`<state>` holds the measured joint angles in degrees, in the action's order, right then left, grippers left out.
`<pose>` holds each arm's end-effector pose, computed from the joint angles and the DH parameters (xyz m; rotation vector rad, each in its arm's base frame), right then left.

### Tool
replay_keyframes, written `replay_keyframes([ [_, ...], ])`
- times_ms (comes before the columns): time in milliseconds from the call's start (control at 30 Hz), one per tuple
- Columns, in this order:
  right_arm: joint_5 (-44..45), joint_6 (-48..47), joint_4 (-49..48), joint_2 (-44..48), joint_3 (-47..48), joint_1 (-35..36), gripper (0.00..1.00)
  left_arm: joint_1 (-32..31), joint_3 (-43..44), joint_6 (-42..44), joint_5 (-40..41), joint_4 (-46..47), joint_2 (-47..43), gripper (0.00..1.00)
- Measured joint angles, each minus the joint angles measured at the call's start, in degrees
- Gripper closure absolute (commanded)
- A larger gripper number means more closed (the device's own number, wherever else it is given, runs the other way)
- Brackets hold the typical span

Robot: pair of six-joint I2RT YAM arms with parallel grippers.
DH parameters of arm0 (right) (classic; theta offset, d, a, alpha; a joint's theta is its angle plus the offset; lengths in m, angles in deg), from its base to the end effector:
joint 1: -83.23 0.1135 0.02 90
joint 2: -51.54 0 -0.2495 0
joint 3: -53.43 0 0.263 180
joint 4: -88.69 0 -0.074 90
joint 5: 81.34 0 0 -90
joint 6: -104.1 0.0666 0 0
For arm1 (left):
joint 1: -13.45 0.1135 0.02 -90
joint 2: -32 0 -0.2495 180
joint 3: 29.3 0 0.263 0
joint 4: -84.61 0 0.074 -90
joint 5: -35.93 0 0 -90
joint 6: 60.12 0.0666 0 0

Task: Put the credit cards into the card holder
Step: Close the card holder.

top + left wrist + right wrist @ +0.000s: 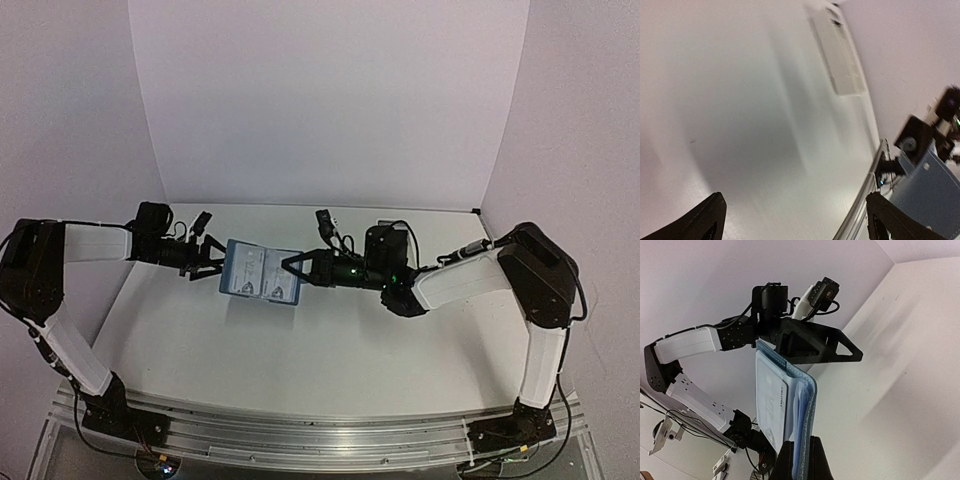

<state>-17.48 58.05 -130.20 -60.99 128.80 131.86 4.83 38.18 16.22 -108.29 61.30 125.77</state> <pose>0.2813 0.3638 0.1891 -0.4873 1.7225 1.5763 0.3334 -0.1052 0.1600 0.3334 2.3286 -1.3255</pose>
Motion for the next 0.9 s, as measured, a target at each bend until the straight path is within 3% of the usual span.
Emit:
replay_keyframes([
  [300,0.27,-1.88,-0.63,0.04,4.14,1.65,1.0,-8.65,-1.32,0.22,-17.47,9.46,-12.26,0.02],
  [500,0.18,-2.87,0.22,-0.03,5.52,2.19,1.0,-11.44,-3.03,1.39,-18.66,9.65,-13.96,0.16],
  [633,-0.21,-3.52,0.41,-0.06,7.24,2.53,1.0,-12.71,-3.07,1.6,-17.76,9.88,-13.64,0.19],
  [900,-1.79,-3.72,0.43,-0.91,9.55,3.15,1.0,-14.64,-3.05,-0.76,-17.14,12.43,-11.34,0.5],
])
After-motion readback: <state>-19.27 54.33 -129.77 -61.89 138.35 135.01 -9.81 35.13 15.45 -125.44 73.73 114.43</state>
